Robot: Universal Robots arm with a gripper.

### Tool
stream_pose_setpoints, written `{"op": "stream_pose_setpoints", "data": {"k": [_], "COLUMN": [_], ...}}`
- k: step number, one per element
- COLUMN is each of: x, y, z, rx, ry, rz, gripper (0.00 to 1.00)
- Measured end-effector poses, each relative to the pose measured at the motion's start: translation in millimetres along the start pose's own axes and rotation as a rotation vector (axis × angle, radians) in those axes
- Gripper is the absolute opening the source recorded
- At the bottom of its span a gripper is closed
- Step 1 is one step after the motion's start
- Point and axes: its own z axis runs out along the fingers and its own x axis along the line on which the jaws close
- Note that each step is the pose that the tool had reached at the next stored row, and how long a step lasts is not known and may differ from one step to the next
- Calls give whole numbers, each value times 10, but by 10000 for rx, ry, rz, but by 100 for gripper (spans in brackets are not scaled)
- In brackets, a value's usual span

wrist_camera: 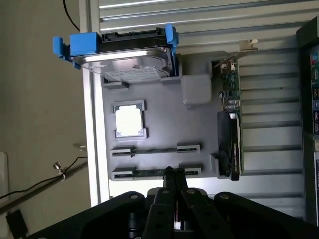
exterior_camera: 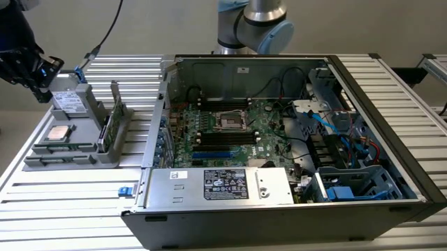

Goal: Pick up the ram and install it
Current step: 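Reach for the ram, then pick up the ram and move it above insertion slot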

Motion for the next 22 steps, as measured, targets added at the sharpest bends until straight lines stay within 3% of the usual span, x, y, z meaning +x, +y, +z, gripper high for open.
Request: {"op": "stream_pose_setpoints", "data": {"k": [3, 6, 14, 22], "x": [-3, 13, 127, 130], "y": [-38, -81, -177, -178], "z": [39, 92, 240, 243], "rx": [-136, -192, -199, -197], "ry": [11, 15, 14, 17], "rz": [-12, -19, -26, -26], "gripper": [10, 10, 10, 10]}}
